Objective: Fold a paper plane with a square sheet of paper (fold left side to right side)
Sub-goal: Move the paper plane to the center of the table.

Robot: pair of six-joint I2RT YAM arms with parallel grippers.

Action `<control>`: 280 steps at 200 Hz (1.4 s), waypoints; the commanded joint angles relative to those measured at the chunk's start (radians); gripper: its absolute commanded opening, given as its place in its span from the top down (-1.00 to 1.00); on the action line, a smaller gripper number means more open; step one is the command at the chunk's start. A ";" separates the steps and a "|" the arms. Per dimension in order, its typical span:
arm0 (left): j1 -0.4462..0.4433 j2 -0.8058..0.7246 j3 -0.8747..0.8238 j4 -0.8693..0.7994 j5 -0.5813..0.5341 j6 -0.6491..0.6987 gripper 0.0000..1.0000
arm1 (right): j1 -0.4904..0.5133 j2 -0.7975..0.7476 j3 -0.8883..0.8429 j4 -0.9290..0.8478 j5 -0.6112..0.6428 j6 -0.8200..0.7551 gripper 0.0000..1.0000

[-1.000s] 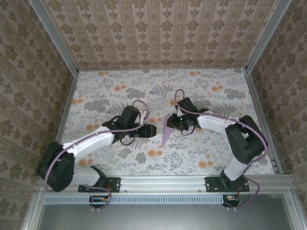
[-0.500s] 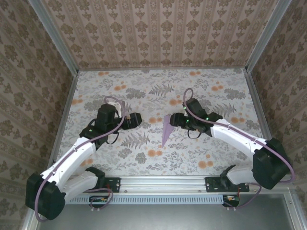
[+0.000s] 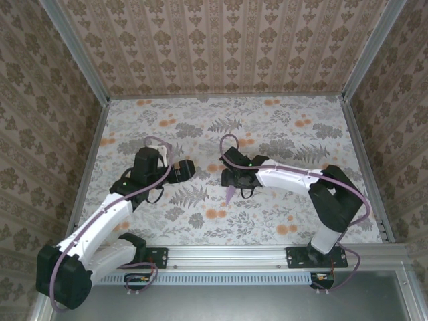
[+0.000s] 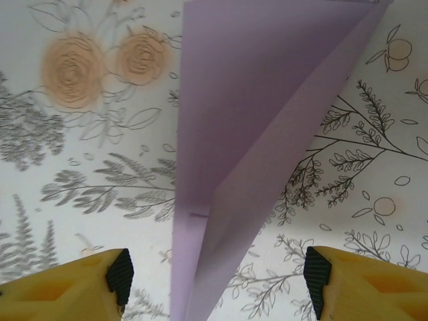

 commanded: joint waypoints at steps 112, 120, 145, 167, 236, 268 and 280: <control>0.040 -0.053 -0.004 -0.054 0.012 0.015 -1.00 | 0.012 -0.109 0.005 0.017 -0.090 -0.018 1.00; 0.041 -0.056 -0.001 -0.056 0.011 0.014 -1.00 | 0.018 -0.133 -0.002 0.040 -0.119 -0.020 1.00; 0.043 -0.057 0.006 -0.065 0.010 0.016 -1.00 | 0.019 -0.190 -0.064 0.163 -0.237 0.008 1.00; 0.044 -0.058 0.009 -0.070 0.011 0.014 -1.00 | 0.019 -0.197 -0.151 0.271 -0.297 0.041 1.00; 0.046 -0.059 0.012 -0.079 0.019 -0.002 -1.00 | -0.050 -0.135 -0.399 0.495 -0.321 0.090 1.00; 0.046 -0.058 0.013 -0.079 0.016 -0.010 -1.00 | -0.065 -0.181 -0.427 0.433 -0.273 0.045 0.91; 0.046 -0.058 0.012 -0.077 0.017 -0.012 -1.00 | -0.070 -0.192 -0.431 0.409 -0.261 0.030 0.90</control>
